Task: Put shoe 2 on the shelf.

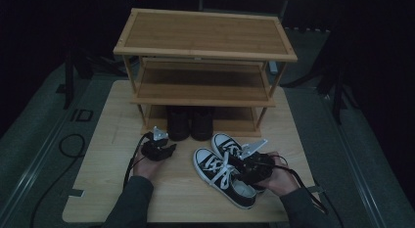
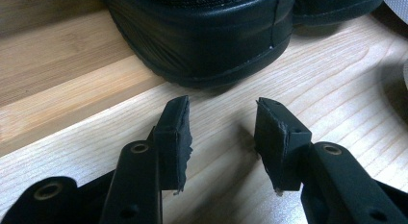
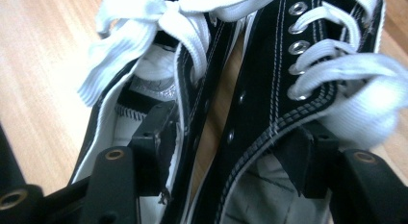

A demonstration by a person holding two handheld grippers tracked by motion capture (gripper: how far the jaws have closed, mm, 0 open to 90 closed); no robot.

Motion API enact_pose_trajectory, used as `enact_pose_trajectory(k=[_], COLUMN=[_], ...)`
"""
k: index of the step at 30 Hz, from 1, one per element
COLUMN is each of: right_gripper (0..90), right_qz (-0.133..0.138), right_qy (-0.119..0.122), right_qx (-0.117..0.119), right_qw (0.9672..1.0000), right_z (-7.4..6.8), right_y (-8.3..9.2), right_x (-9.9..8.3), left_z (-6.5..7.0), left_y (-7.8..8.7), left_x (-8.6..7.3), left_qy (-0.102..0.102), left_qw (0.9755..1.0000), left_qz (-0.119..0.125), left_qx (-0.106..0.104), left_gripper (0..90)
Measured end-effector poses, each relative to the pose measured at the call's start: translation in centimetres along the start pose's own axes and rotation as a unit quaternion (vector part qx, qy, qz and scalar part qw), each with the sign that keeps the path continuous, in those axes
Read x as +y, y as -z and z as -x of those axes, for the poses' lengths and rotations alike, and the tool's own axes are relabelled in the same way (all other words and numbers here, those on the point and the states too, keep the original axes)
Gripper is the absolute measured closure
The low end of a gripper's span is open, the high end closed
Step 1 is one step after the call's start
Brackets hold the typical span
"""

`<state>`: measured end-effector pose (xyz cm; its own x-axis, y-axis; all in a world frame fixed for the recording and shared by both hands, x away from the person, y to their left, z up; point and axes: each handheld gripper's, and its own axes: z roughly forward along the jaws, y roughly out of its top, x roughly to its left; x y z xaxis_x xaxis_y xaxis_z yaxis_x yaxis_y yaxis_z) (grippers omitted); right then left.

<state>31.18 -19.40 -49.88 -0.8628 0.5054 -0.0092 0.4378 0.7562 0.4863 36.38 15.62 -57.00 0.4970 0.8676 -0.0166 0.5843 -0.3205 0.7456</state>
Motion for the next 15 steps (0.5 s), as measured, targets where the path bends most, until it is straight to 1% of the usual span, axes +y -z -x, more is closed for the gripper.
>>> enact_pose_trajectory(k=[3,6,12,15], right_gripper=[45.4,46.5,52.2,52.8], right_qz=[-0.007,-0.010,-0.010,-0.008], right_qy=[-0.001,-0.008,-0.014,-0.016], right_qx=[-0.007,-0.005,-0.015,-0.018], right_qw=[0.9999,0.9999,0.9997,0.9997], right_z=[-0.2,-0.2,-0.3,-0.4], right_y=[-0.8,-1.4,-1.7,-1.9], right_x=[0.2,0.4,0.6,0.6], left_z=[0.0,0.0,0.0,0.1], left_y=[0.0,0.0,0.0,-0.1], left_x=[0.0,0.0,0.0,0.0], left_qy=[0.000,0.001,0.002,0.002], left_qw=[1.0000,1.0000,1.0000,1.0000], left_qz=[0.000,0.001,0.003,0.003], left_qx=[0.000,0.000,0.000,0.001], left_gripper=[56.5,56.5,56.5,56.5])
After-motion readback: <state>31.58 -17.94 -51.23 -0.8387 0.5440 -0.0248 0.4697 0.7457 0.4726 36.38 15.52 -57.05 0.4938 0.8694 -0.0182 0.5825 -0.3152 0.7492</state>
